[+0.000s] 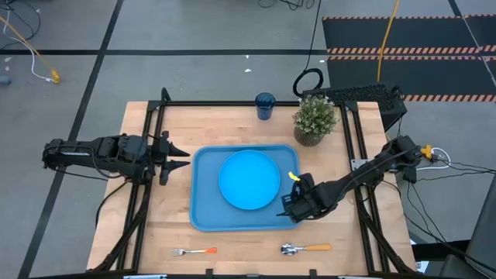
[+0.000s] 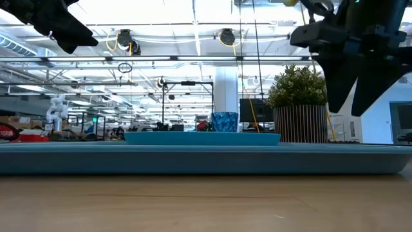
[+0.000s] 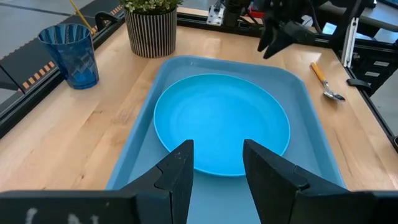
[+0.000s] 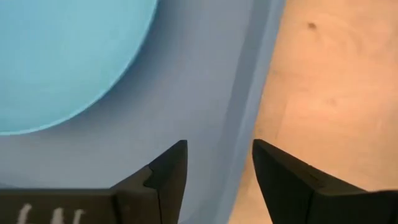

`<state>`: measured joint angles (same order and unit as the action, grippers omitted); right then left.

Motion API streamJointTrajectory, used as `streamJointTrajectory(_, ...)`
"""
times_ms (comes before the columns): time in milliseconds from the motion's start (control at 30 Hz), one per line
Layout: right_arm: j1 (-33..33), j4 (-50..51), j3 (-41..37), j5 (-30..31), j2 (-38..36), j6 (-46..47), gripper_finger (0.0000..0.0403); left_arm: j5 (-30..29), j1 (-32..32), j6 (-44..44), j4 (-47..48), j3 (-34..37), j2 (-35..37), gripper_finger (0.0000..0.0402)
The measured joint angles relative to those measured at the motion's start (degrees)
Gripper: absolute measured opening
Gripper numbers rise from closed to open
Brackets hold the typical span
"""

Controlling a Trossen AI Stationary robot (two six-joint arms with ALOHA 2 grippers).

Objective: Pick and place plate/cup/fork/spoon on tray
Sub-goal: Move the blue tray to the center of the table

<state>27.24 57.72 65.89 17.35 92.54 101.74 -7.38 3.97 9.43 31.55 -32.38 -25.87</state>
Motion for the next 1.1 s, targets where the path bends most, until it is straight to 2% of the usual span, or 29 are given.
streamJointTrajectory(100, 0.00, -0.02, 0.00, 4.15, -0.73, -2.55, 0.0177, -0.02, 0.00, 0.11, 0.00, 0.00, 0.01, 0.0143)
streamJointTrajectory(233, -0.09, -1.86, 0.00, 13.88, -0.88, -9.53, 0.0175, -0.04, 0.00, 0.13, -0.04, 0.00, 0.02, 0.0143)
streamJointTrajectory(400, -0.26, -11.66, -0.09, 31.02, -0.80, -24.67, 0.0172, -0.14, -0.01, 1.58, -0.05, 0.00, -1.14, 0.0143)
streamJointTrajectory(467, -0.76, -17.71, -0.82, 34.83, -0.79, -32.76, 0.0172, -0.11, -0.01, 1.63, -0.07, 0.02, -2.42, 0.0143)
streamJointTrajectory(533, -1.62, -23.45, -1.75, 36.11, -0.79, -42.08, 0.0172, -0.11, -0.01, 0.31, -0.13, 0.02, -4.23, 0.0143)
streamJointTrajectory(667, -3.67, -33.27, -4.09, 36.47, -0.79, -56.27, 0.0172, -0.09, -0.02, -3.56, -1.07, 0.02, -8.49, 0.0143)
streamJointTrajectory(767, -5.34, -33.99, -4.59, 35.04, -0.86, -60.24, 0.0171, -0.13, -0.02, -5.56, -3.86, 0.02, -11.49, 0.0143)
streamJointTrajectory(967, -12.58, -33.26, -4.59, 19.91, -2.36, -70.98, 0.0171, -4.53, -1.32, -7.71, -11.37, 0.02, -14.88, 0.0143)
streamJointTrajectory(1100, -17.78, -33.05, -4.59, 11.24, -3.07, -75.63, 0.0171, -4.89, -3.06, -6.27, -12.67, 0.02, -15.00, 0.0143)
